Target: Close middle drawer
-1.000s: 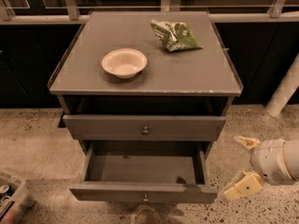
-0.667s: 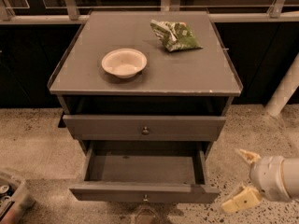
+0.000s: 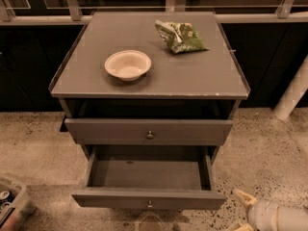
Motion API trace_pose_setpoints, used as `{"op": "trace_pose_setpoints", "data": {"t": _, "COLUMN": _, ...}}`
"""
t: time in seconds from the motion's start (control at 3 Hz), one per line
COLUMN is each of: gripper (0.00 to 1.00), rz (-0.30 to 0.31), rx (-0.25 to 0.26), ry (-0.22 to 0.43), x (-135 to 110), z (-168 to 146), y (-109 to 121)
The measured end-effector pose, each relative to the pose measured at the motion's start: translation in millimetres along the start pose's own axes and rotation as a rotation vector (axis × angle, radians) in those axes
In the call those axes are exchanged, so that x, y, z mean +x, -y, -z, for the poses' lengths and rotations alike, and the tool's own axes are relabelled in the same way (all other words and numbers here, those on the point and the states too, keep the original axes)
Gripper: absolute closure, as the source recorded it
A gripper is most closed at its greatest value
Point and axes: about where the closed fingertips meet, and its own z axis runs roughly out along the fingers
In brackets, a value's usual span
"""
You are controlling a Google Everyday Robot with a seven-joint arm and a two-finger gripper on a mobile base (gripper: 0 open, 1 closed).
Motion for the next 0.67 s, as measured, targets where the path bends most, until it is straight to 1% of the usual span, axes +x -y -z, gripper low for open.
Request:
{"op": "trace_pose_setpoints", "data": {"t": 0.33, "gripper": 0.13, "rz": -0.047, "rx": -0.040, "ry": 0.020, "x": 20.4, "z": -18.4, "y": -2.2}}
{"op": "trace_pose_setpoints", "data": {"t": 0.67, "gripper": 0.36, "rz": -0.047, "rx": -0.040, "ry": 0.020, "x": 20.4, "z": -18.5, "y": -2.2}}
